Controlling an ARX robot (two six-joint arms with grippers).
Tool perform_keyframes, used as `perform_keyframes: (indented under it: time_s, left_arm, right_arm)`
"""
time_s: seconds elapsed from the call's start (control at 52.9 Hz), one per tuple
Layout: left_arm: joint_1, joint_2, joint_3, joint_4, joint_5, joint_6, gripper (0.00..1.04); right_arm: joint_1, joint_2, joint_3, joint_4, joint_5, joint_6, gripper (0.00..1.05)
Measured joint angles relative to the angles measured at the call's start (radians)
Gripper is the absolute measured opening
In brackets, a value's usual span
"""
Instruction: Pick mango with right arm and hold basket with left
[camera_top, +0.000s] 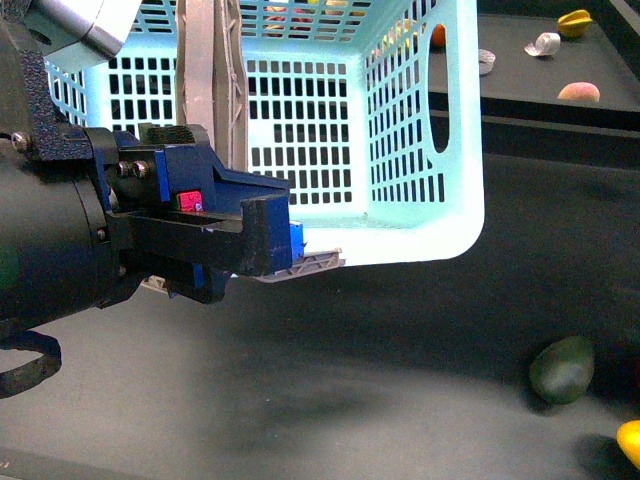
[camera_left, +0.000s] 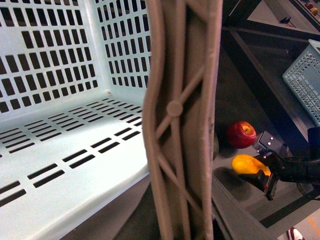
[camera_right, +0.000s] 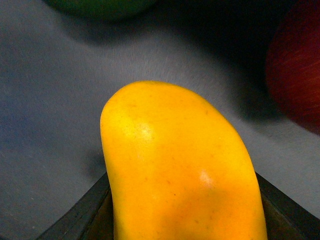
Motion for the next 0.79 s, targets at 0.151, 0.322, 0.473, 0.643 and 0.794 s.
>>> perform_keyframes:
  time_s: [0.151,0.322,0.473,0.643,0.794]
  left_arm:
    - [0.000,0.000,0.000,0.000,0.001,0.000,0.10]
    - [0.000,0.000,0.000,0.000,0.000,0.000,0.10]
    - [0.000,0.000,0.000,0.000,0.000,0.000,0.10]
    - [0.000,0.000,0.000,0.000,0.000,0.000,0.10]
    - [0.000,0.000,0.000,0.000,0.000,0.000,0.10]
  right_arm:
    - [0.013,-0.150,-0.077,0.042,-0.047,0.112,0.60]
    - [0.050,-0.351,-0.165,0.047,-0.099,0.241,0.60]
    - [0.111,-0.600,-0.245,0.018,-0.113,0.379,0.60]
    - [0.208,-0.868,-0.284,-0.028,-0.099,0.552,0.60]
    - [0.341,-1.071,-0.281,-0.056,-0.014,0.712,0.60]
